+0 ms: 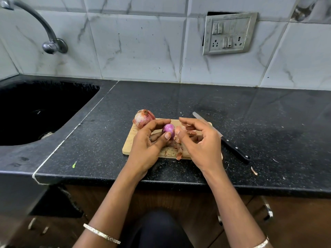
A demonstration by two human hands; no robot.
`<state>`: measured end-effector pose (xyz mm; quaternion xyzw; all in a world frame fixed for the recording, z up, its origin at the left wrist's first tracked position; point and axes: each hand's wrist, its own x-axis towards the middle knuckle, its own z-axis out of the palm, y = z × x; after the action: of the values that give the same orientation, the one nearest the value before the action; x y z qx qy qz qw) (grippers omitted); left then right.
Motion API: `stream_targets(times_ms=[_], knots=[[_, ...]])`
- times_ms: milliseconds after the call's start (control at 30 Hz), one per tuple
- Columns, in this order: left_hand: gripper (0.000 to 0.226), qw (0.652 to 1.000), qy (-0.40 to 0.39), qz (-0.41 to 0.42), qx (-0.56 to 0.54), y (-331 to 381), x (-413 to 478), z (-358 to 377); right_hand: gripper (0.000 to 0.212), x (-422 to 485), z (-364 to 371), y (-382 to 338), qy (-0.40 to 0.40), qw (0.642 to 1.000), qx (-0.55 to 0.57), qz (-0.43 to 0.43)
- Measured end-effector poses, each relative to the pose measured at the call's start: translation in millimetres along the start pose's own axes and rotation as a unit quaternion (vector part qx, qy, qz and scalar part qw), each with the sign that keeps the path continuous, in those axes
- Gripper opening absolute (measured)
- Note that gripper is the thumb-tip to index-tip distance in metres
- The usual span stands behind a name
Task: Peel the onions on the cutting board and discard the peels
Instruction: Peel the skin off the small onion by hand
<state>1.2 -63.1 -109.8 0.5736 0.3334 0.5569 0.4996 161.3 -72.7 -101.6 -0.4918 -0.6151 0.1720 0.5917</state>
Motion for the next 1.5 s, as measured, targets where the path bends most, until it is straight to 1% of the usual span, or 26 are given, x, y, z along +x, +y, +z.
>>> stream_targets(times_ms=[67,167,333,533,733,867,933,1000,1100,1300,1500], knots=[[0.032,1.0,-0.004,0.001,0.007,0.0,0.1,-0.1,0.025,-0.5,0.7,-0.8,-0.027,0.999,-0.003,-0.021],[0.032,1.0,-0.005,-0.004,0.008,1.2,-0.1,0.5,0.017,-1.0,-0.2,-1.5,-0.039,0.999,0.004,-0.036],[0.032,1.0,-0.005,-0.013,-0.002,2.7,-0.4,1.8,0.013,-1.3,-0.1,0.2,-0.032,0.999,0.013,-0.026],[0.033,1.0,-0.004,-0.013,0.015,-0.6,0.2,1.5,0.01,-2.3,0.6,0.4,-0.029,0.999,0.036,-0.002],[0.031,1.0,-0.008,-0.008,0.016,0.3,0.6,2.2,0.012,-1.8,2.3,2.1,0.005,1.0,0.026,0.015],[0.032,1.0,-0.004,-0.009,0.006,0.7,-0.2,2.5,0.022,-1.2,-2.5,0.9,0.054,0.998,-0.008,0.016],[0.032,1.0,-0.005,-0.009,0.005,0.9,-0.2,2.4,0.022,-1.5,-2.2,-1.3,0.041,0.999,-0.012,-0.004],[0.032,1.0,-0.007,-0.008,0.0,1.6,-0.2,2.3,0.021,-1.5,0.5,-1.8,0.006,1.0,-0.016,-0.019],[0.032,1.0,-0.008,-0.009,-0.004,2.0,-0.6,3.3,0.022,-0.7,1.4,2.6,-0.029,0.999,-0.022,-0.014],[0.031,1.0,-0.007,-0.007,-0.004,0.3,-0.3,1.8,0.01,0.2,2.1,6.0,-0.033,0.998,-0.047,-0.022],[0.031,1.0,0.012,-0.003,-0.006,1.0,0.1,2.5,0.012,-1.4,1.6,5.3,-0.035,0.998,-0.056,-0.019]])
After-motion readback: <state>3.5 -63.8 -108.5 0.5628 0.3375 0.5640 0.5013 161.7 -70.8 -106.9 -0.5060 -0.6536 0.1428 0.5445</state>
